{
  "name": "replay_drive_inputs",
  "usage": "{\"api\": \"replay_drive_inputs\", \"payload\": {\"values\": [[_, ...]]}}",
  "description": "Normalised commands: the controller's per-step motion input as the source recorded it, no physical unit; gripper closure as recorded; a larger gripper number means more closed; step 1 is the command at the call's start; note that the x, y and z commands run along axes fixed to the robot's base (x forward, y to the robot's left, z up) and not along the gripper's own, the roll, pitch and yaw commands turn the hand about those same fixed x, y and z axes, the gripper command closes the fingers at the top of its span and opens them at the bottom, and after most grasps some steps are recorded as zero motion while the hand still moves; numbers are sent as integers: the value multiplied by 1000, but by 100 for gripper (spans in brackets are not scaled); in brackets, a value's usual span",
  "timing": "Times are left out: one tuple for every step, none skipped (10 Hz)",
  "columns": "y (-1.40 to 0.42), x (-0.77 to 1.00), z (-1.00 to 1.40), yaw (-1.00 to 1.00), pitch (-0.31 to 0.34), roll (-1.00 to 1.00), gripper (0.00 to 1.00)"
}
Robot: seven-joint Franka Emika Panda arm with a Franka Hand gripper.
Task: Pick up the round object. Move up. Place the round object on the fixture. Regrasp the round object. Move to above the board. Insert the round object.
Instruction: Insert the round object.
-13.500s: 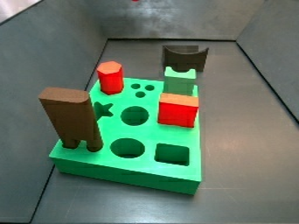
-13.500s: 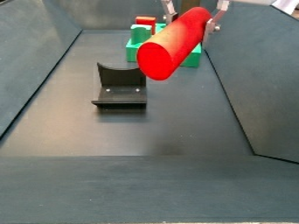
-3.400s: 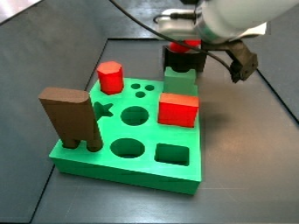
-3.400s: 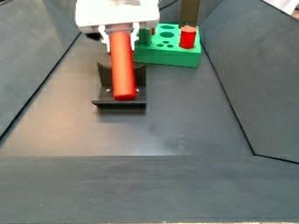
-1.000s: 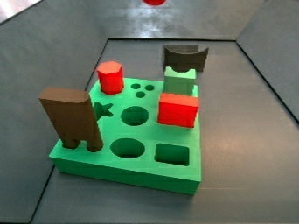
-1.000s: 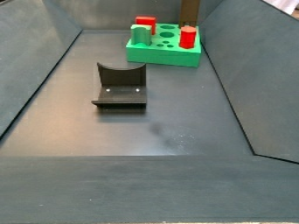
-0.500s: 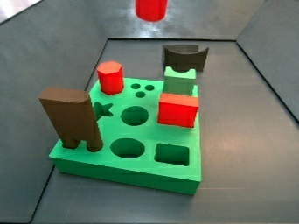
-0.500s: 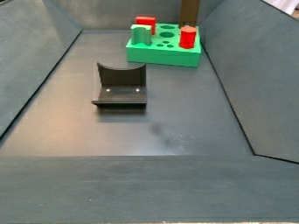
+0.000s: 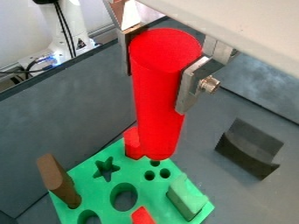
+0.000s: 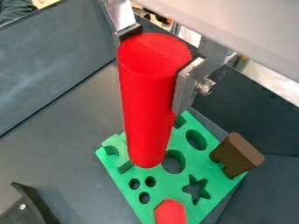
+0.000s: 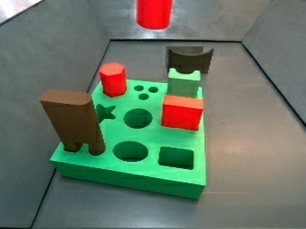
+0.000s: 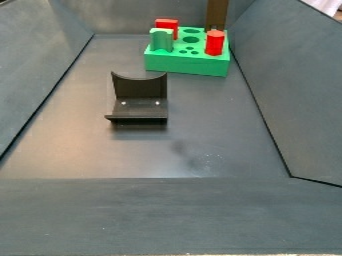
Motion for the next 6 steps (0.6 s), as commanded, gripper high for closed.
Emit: {"api": "replay_drive_inputs", "payload": {"values": [[-346, -37, -431, -337, -84, -23, 100], [-369, -123, -506, -360, -99, 0, 100], [-300, -131, -609, -371, -91, 0, 100], [-197, -83, -631, -389, -34, 0, 100], [-151, -109, -651, -383, -23, -19, 100], [-100, -80, -631, -366, -44, -60, 100]]}}
